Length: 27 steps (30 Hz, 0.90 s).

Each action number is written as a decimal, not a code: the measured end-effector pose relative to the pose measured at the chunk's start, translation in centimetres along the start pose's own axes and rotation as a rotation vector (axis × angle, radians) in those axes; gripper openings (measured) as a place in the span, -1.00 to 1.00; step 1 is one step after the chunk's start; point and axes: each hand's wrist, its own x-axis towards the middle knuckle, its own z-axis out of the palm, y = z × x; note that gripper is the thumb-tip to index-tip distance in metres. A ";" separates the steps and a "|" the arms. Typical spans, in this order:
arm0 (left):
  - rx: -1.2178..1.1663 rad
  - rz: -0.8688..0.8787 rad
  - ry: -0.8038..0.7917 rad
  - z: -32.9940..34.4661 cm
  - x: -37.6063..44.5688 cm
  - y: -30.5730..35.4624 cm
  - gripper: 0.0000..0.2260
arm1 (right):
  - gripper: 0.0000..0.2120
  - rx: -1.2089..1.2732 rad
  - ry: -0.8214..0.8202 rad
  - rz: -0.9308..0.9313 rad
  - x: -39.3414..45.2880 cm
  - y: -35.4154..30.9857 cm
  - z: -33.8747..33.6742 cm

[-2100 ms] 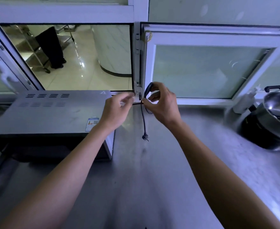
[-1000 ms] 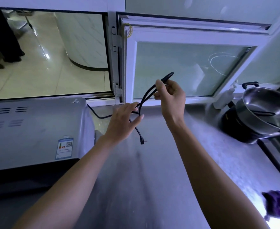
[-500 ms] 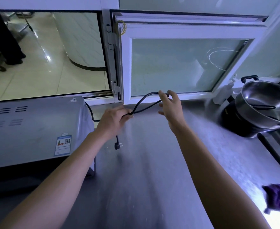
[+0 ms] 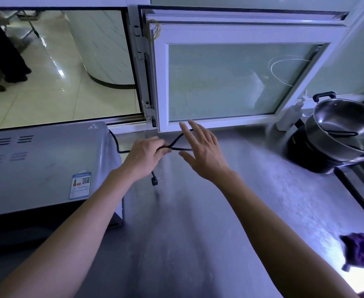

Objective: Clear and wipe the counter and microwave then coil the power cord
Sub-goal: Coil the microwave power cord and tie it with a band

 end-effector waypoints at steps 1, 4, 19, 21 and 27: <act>-0.007 -0.016 0.006 -0.1 -0.1 0.0 -0.79 | -0.24 0.015 -0.024 -0.001 -0.1 0.2 0.3; -0.024 -0.055 -0.003 -0.4 -0.3 0.3 -0.79 | -0.12 0.036 -0.034 -0.009 0.0 0.2 1.1; -0.239 -0.149 -0.049 -0.7 -0.9 0.3 -0.79 | -0.67 0.053 0.202 -0.031 -0.2 0.5 2.2; -0.233 -0.138 -0.066 -0.6 -1.1 0.3 -0.73 | -0.76 0.066 0.161 -0.006 -0.2 0.4 1.9; -0.147 -0.102 0.001 0.7 -2.3 -1.2 -0.71 | -0.86 0.127 0.173 0.091 0.2 0.2 1.6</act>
